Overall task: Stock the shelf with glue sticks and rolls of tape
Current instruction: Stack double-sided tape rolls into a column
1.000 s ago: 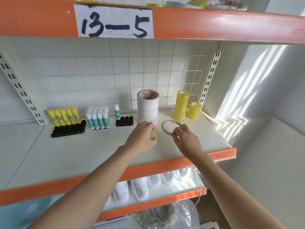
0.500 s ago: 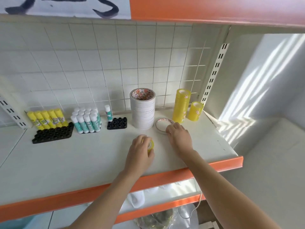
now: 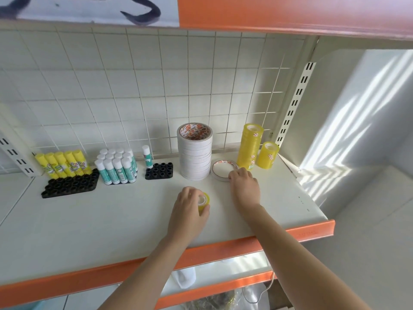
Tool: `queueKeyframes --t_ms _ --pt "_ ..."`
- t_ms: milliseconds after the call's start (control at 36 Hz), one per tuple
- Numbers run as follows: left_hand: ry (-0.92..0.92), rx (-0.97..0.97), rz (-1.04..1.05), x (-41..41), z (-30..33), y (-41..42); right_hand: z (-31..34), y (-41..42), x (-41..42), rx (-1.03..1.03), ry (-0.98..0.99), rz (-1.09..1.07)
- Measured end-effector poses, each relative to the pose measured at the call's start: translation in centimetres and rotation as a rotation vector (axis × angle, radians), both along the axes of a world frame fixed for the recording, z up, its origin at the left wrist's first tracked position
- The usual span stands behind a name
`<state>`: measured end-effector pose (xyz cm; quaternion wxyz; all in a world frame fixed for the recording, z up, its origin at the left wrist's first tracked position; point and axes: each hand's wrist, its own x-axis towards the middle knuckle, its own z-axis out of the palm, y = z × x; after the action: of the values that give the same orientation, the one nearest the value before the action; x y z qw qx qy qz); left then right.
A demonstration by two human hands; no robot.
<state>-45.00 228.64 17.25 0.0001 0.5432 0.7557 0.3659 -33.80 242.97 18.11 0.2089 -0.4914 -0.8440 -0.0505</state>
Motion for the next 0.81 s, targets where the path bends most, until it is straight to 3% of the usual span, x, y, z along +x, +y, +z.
queueKeyframes --t_ms 278,500,694,806 --pt "-0.073 -0.002 0.012 -0.1 -0.1 0.1 0.5 0.7 -1.3 0.012 0.009 -0.023" --pt "-0.25 -0.009 0.022 -0.4 0.2 0.1 1.2 -0.8 0.0 -0.174 -0.082 0.074" --pt "-0.279 -0.021 -0.048 -0.5 0.7 0.0 0.8 -3.6 2.1 -0.299 0.139 0.439" --pt "-0.246 -0.024 -0.08 -0.3 0.7 -0.3 0.6 -4.4 2.6 -0.307 0.112 0.559"
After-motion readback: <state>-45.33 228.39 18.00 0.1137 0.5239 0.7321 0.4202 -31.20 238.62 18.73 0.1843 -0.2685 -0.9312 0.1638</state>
